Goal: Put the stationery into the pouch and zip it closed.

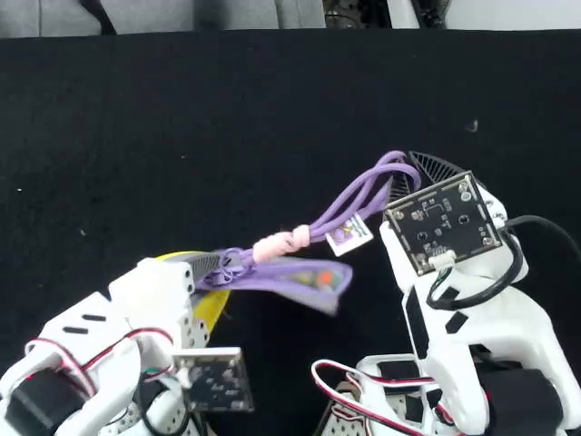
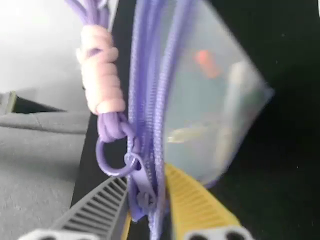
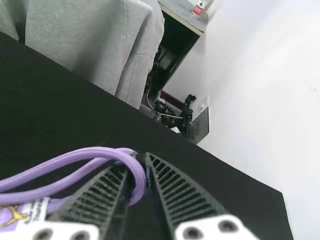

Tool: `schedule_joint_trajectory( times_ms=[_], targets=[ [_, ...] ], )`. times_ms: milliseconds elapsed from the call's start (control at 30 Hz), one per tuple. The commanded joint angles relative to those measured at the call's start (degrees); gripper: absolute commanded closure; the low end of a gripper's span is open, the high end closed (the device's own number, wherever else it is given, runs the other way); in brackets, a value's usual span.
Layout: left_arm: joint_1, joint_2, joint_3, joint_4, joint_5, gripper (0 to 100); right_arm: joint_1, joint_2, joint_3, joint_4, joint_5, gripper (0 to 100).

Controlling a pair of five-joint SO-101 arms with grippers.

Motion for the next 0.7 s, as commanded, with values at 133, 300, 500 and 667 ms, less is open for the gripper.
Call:
schedule_joint_trajectory(
  times_ms=[133, 300, 500, 667],
  targets=[
    [-3.47, -0.26, -5.58, -1.05, -0.26, 97, 9.49, 0.57, 1.1, -5.63, 0.0, 98.7],
    [-5.05, -0.26, -5.49, -1.14, 0.09, 97, 19.08, 6.46, 5.49, -15.21, 0.0, 98.7],
    [-8.4, -0.18, -2.59, -1.41, 0.26, 97, 26.99, 16.4, 7.08, -20.57, 0.0, 98.7],
    [-8.4, -0.26, -0.4, -1.23, 0.26, 97, 32.53, 21.32, 6.9, -24.97, 0.0, 98.7]
  ],
)
